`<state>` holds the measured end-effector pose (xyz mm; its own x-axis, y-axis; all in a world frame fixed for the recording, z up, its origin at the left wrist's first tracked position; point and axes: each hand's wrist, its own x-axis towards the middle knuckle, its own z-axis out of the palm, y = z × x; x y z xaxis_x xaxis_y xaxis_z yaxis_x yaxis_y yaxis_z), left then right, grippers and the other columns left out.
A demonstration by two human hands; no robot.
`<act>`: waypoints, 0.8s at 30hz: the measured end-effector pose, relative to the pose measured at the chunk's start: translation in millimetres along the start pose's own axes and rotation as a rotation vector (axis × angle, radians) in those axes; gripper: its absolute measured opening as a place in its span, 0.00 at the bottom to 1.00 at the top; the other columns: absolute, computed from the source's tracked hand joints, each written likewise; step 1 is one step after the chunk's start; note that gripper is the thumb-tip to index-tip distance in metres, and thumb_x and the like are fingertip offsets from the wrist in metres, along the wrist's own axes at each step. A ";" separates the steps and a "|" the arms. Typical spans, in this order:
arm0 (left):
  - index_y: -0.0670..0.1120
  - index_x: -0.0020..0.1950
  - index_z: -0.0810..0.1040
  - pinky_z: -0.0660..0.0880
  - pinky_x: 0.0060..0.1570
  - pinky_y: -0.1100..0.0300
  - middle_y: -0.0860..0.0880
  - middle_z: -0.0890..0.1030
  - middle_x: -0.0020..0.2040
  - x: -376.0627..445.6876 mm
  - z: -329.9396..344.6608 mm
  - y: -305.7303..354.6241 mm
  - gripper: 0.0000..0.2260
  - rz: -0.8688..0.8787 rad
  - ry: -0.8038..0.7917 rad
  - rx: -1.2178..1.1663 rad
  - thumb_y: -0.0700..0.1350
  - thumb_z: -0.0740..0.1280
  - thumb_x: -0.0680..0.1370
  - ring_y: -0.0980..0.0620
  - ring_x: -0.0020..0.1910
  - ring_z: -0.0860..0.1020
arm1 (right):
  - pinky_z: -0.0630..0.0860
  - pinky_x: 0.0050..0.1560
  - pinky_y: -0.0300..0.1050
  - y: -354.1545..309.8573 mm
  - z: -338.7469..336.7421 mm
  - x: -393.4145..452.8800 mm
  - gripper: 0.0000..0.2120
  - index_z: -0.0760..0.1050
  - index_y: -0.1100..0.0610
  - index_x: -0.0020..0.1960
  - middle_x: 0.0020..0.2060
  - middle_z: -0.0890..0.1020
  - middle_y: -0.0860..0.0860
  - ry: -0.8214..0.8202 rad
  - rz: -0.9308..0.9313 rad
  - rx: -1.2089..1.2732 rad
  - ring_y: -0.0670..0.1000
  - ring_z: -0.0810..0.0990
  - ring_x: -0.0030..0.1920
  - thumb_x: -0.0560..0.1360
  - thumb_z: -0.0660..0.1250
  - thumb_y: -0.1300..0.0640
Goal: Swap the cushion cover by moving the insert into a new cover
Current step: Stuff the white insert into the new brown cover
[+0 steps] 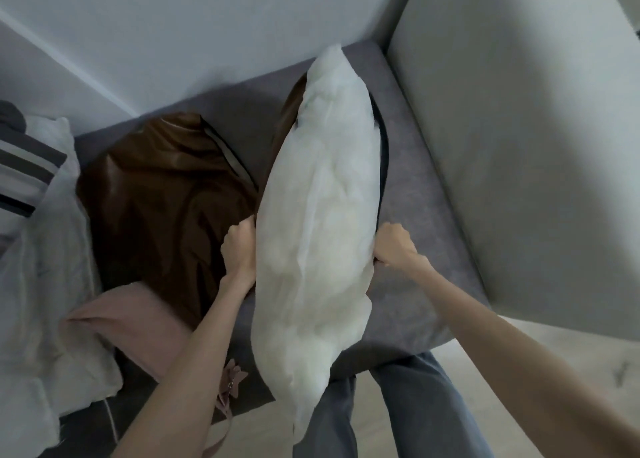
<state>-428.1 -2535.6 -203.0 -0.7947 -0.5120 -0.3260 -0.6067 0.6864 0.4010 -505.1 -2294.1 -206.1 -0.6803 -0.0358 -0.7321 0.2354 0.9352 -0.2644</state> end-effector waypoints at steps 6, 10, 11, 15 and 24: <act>0.36 0.48 0.78 0.73 0.45 0.48 0.37 0.79 0.49 6.1 -35.8 62.4 0.13 -0.193 0.039 -0.188 0.42 0.57 0.80 0.37 0.48 0.77 | 0.69 0.48 0.47 -12.4 -64.8 -25.8 0.09 0.71 0.70 0.43 0.55 0.76 0.67 0.150 -0.138 0.024 0.63 0.76 0.57 0.78 0.55 0.67; 0.33 0.38 0.74 0.67 0.39 0.51 0.30 0.78 0.44 0.9 -53.7 64.0 0.20 -0.154 0.151 -0.335 0.46 0.55 0.82 0.34 0.44 0.77 | 0.68 0.41 0.46 -17.4 -83.7 -29.7 0.08 0.71 0.64 0.36 0.42 0.79 0.63 0.288 -0.114 0.083 0.63 0.76 0.43 0.73 0.60 0.63; 0.35 0.35 0.71 0.65 0.38 0.52 0.30 0.78 0.44 0.0 -58.6 60.5 0.20 -0.191 0.146 -0.354 0.46 0.55 0.82 0.35 0.43 0.77 | 0.68 0.40 0.46 -15.4 -87.2 -31.4 0.07 0.70 0.64 0.35 0.40 0.78 0.62 0.300 -0.082 0.083 0.63 0.75 0.42 0.71 0.60 0.64; 0.32 0.48 0.77 0.71 0.48 0.48 0.31 0.79 0.52 -10.4 -65.7 54.2 0.20 -0.271 0.043 -0.263 0.48 0.55 0.81 0.35 0.51 0.76 | 0.68 0.40 0.46 -10.2 -112.9 -41.8 0.08 0.65 0.62 0.32 0.33 0.72 0.56 0.207 -0.038 0.061 0.61 0.73 0.39 0.69 0.57 0.67; 0.30 0.44 0.77 0.67 0.43 0.50 0.29 0.79 0.47 -3.9 -114.8 99.6 0.21 -0.039 0.227 -0.246 0.47 0.55 0.81 0.32 0.50 0.76 | 0.68 0.40 0.47 -34.2 -157.3 -48.7 0.12 0.72 0.66 0.39 0.46 0.78 0.69 0.427 -0.164 0.038 0.66 0.74 0.40 0.77 0.59 0.59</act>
<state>-487.5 -2524.5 -63.6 -0.7379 -0.6564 -0.1572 -0.6009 0.5329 0.5957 -589.3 -2269.0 -62.6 -0.9339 -0.0270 -0.3564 0.1201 0.9155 -0.3840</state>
